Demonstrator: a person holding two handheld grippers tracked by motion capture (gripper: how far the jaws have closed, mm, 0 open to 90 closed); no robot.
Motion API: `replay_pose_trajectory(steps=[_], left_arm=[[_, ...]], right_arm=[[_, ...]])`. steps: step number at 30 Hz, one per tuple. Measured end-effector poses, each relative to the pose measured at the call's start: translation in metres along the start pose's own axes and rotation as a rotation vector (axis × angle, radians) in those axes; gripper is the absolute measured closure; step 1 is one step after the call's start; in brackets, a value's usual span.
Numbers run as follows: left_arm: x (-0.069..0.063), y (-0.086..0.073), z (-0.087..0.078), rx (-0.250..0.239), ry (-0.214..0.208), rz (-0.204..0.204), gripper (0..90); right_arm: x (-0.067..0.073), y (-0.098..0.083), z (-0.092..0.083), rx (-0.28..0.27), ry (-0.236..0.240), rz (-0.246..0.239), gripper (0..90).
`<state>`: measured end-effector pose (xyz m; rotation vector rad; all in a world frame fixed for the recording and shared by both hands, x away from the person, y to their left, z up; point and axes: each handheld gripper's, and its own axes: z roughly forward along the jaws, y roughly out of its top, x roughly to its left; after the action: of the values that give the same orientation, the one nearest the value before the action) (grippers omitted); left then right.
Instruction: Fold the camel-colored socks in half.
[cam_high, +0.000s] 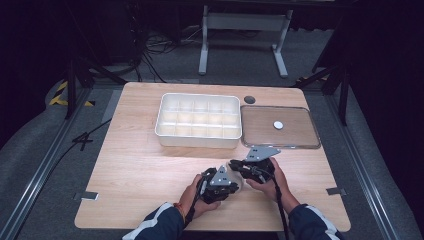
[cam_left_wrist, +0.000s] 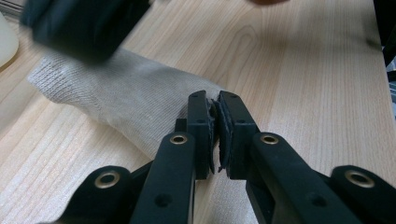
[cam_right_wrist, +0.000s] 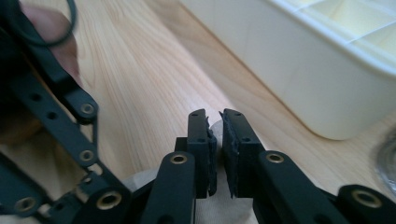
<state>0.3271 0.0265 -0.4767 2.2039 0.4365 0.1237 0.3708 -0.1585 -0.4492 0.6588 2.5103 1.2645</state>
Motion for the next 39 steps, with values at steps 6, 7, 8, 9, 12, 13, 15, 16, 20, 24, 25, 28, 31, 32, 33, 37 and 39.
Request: replay_pose_trajectory(steps=[6, 7, 8, 9, 12, 13, 15, 16, 20, 24, 25, 28, 31, 32, 33, 37, 39], left_arm=[[0.001, -0.001, 0.000, -0.008, -0.009, -0.011, 83.8], [0.001, -0.001, 0.000, -0.005, -0.007, -0.010, 83.7], [0.001, -0.001, 0.000, -0.007, -0.007, -0.010, 83.8], [0.001, -0.001, 0.000, -0.008, -0.005, -0.010, 83.8], [0.001, -0.001, 0.000, -0.007, -0.007, -0.010, 83.7], [0.001, -0.001, 0.000, -0.008, -0.005, -0.008, 83.7], [0.002, -0.001, 0.000, -0.007, -0.007, -0.007, 83.7], [0.002, -0.001, 0.000, -0.005, -0.007, -0.006, 83.6], [0.002, -0.001, 0.000, -0.003, -0.008, -0.006, 83.6], [0.002, -0.001, 0.000, -0.011, -0.011, -0.011, 83.6], [0.002, -0.001, 0.000, -0.008, -0.011, -0.013, 83.6], [0.002, -0.001, 0.000, -0.006, -0.011, -0.013, 83.5], [0.002, -0.001, 0.000, -0.006, -0.011, -0.012, 83.6], [0.002, -0.001, 0.000, -0.006, -0.011, -0.013, 83.6], [0.002, -0.001, 0.000, -0.005, -0.011, -0.014, 83.6], [0.002, -0.001, 0.000, -0.002, -0.010, -0.012, 83.6], [0.002, -0.001, 0.000, -0.003, -0.011, -0.011, 83.6]], right_arm=[[-0.008, -0.002, 0.019, 0.060, -0.013, 0.007, 82.0], [-0.010, -0.003, 0.022, 0.073, -0.029, 0.013, 83.2], [-0.011, -0.004, 0.024, 0.085, -0.043, 0.023, 83.9], [-0.013, -0.005, 0.026, 0.099, -0.058, 0.018, 84.1], [-0.017, -0.008, 0.028, 0.110, -0.067, 0.034, 84.5], [-0.018, -0.008, 0.027, 0.118, -0.074, 0.036, 84.4], [-0.020, -0.009, 0.025, 0.124, -0.087, 0.034, 83.9], [-0.023, -0.010, 0.023, 0.128, -0.099, 0.041, 83.8], [-0.030, -0.014, 0.018, 0.142, -0.124, 0.057, 82.8], [-0.035, -0.016, 0.005, 0.110, -0.131, 0.075, 81.8], [-0.035, -0.015, 0.002, 0.099, -0.124, 0.080, 81.6], [-0.028, -0.013, -0.012, 0.061, -0.102, 0.068, 81.4], [-0.018, -0.010, -0.022, 0.029, -0.094, 0.050, 80.6], [-0.015, -0.008, -0.027, 0.009, -0.080, 0.045, 79.9], [-0.013, -0.007, -0.030, -0.004, -0.067, 0.048, 79.8], [-0.002, -0.005, -0.031, -0.005, -0.048, 0.011, 79.1], [0.002, -0.005, -0.027, 0.004, -0.033, 0.006, 79.0]])
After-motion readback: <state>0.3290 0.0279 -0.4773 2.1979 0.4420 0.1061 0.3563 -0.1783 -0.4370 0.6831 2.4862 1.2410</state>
